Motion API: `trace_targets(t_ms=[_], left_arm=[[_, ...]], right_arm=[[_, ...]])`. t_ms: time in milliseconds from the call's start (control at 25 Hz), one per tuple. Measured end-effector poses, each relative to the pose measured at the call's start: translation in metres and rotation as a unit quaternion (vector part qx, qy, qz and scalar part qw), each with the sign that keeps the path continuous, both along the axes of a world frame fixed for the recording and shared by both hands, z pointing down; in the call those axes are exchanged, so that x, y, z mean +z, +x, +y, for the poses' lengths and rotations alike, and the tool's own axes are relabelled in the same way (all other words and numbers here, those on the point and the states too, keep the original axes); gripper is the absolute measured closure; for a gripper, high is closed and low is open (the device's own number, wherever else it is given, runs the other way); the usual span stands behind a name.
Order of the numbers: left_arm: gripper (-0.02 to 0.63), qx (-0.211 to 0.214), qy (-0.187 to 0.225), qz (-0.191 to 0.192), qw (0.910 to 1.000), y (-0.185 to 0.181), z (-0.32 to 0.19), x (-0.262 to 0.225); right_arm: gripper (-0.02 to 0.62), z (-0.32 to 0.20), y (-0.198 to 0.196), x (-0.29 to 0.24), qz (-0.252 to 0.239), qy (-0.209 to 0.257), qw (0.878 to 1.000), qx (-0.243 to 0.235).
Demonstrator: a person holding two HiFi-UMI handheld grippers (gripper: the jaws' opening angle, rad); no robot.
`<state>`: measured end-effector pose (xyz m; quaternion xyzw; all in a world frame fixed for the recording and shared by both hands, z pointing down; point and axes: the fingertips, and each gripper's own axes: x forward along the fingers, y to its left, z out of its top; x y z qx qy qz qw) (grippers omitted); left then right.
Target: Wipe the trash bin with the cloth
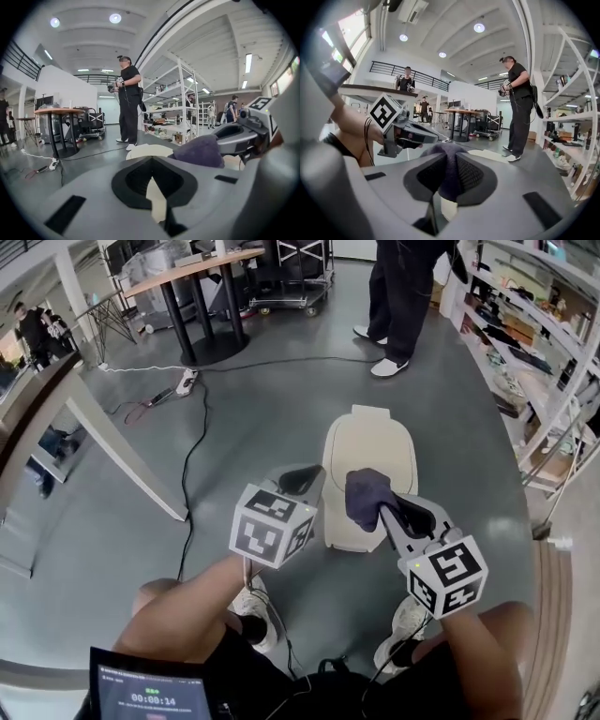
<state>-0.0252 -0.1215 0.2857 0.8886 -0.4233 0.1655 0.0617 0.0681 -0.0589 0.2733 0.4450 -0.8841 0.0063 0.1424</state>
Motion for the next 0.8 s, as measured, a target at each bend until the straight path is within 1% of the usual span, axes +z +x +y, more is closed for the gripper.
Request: trace_targets(t_ms=[80, 200, 320, 440, 600, 800], left_arm=[[0.604, -0.02, 0.009, -0.003, 0.9997, -0.016, 0.003, 0.006], [0.604, -0.057, 0.008, -0.004, 0.9984, -0.043, 0.003, 0.028], [0.604, -0.069, -0.012, -0.017, 0.9974, -0.063, 0.007, 0.057], [0.604, -0.08, -0.04, -0.024, 0.9957, -0.077, 0.01, 0.083], [0.604, -0.089, -0.067, -0.018, 0.9937, -0.075, 0.013, 0.1], [0.604, -0.081, -0.076, -0.022, 0.9936, -0.064, 0.019, 0.105]], right_arm=[[0.531, 0.005, -0.019, 0.009, -0.009, -0.01, 1.0, -0.017], [0.531, 0.008, -0.045, 0.04, -0.007, -0.041, 0.998, -0.039], [0.531, 0.007, -0.062, 0.075, 0.014, -0.071, 0.996, -0.051], [0.531, -0.001, -0.067, 0.109, 0.035, -0.084, 0.995, -0.041], [0.531, -0.003, -0.065, 0.143, 0.037, -0.11, 0.993, -0.023], [0.531, 0.002, -0.059, 0.157, 0.036, -0.123, 0.992, -0.01]])
